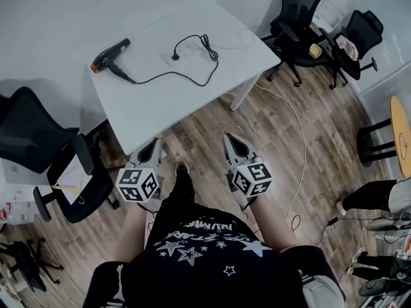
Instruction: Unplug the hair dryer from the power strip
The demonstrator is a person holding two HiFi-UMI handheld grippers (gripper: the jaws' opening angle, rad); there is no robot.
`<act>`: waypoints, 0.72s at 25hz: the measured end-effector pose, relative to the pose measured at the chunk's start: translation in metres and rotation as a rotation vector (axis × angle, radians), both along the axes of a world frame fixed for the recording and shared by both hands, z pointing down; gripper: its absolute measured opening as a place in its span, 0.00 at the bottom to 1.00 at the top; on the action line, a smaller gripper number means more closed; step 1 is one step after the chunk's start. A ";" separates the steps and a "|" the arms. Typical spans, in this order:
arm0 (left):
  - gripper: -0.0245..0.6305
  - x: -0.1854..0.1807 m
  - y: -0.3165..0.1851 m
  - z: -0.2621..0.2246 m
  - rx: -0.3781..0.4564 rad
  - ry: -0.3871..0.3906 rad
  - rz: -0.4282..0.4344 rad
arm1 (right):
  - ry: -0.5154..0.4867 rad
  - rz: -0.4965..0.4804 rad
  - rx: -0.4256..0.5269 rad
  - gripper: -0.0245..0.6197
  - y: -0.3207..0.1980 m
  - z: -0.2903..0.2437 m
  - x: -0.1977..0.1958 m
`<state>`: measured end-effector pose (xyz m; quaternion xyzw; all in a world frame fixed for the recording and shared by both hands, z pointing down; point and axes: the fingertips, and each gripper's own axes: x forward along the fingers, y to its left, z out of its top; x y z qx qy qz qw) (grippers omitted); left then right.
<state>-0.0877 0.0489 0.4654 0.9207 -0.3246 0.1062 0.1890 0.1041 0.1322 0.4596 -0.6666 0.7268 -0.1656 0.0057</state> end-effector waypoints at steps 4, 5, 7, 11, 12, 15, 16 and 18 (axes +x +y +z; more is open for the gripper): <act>0.05 0.017 -0.042 0.004 -0.023 0.006 0.016 | 0.000 -0.010 -0.010 0.05 -0.043 -0.001 0.010; 0.05 0.021 -0.053 0.004 -0.027 0.007 0.023 | 0.005 -0.015 -0.012 0.05 -0.055 -0.003 0.013; 0.05 0.029 -0.074 0.002 -0.030 0.011 0.032 | 0.008 -0.019 -0.018 0.05 -0.079 -0.006 0.018; 0.05 0.036 -0.114 0.002 -0.043 0.017 0.041 | 0.019 -0.048 -0.041 0.05 -0.126 -0.009 0.019; 0.05 0.036 -0.124 0.004 -0.054 0.021 0.042 | 0.027 -0.055 -0.048 0.05 -0.138 -0.009 0.018; 0.05 0.037 -0.153 0.013 -0.096 0.033 0.045 | 0.038 -0.063 -0.071 0.05 -0.171 -0.007 0.018; 0.05 0.037 -0.163 0.016 -0.109 0.034 0.046 | 0.036 -0.061 -0.080 0.05 -0.181 -0.006 0.020; 0.05 0.040 -0.183 0.023 -0.124 0.031 0.050 | 0.034 -0.059 -0.098 0.05 -0.201 -0.003 0.023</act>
